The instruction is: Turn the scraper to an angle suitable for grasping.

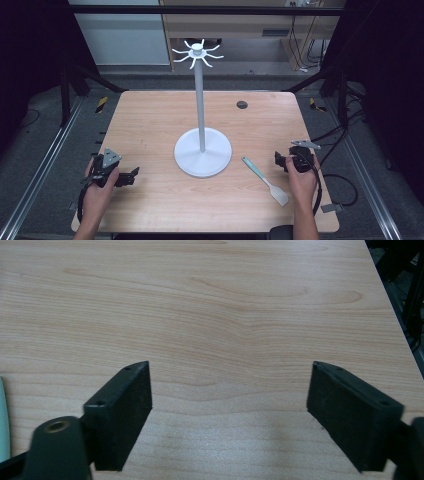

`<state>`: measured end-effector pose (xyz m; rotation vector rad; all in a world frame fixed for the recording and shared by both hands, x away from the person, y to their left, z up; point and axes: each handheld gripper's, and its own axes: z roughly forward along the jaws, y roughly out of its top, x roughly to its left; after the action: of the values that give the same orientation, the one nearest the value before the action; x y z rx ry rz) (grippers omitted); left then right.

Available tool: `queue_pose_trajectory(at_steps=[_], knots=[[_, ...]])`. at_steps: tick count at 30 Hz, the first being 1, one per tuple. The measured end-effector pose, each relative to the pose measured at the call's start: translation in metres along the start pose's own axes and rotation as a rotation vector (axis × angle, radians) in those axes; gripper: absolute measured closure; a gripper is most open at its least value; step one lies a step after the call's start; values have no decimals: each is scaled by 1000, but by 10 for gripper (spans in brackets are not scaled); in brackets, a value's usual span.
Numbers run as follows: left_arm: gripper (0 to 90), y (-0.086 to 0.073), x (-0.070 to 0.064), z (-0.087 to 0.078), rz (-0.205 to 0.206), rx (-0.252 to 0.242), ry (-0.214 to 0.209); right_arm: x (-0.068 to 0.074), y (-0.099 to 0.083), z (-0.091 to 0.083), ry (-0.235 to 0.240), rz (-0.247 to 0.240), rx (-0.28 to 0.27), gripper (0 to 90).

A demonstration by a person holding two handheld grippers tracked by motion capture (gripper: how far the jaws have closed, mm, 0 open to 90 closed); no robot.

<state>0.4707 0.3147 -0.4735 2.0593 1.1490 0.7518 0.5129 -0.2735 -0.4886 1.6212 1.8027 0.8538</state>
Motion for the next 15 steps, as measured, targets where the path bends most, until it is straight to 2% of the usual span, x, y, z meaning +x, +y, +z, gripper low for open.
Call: queue_pose_trajectory(at_steps=[10,12,15], knots=[[26,0,-1,0,1,0,-3,17,5,-3,39,-45,-9,246],[25,0,-1,0,1,0,-3,26,8,-2,54,-74,1,223],[26,0,0,0,1,-1,-3,34,12,-1,46,-104,2,195]])
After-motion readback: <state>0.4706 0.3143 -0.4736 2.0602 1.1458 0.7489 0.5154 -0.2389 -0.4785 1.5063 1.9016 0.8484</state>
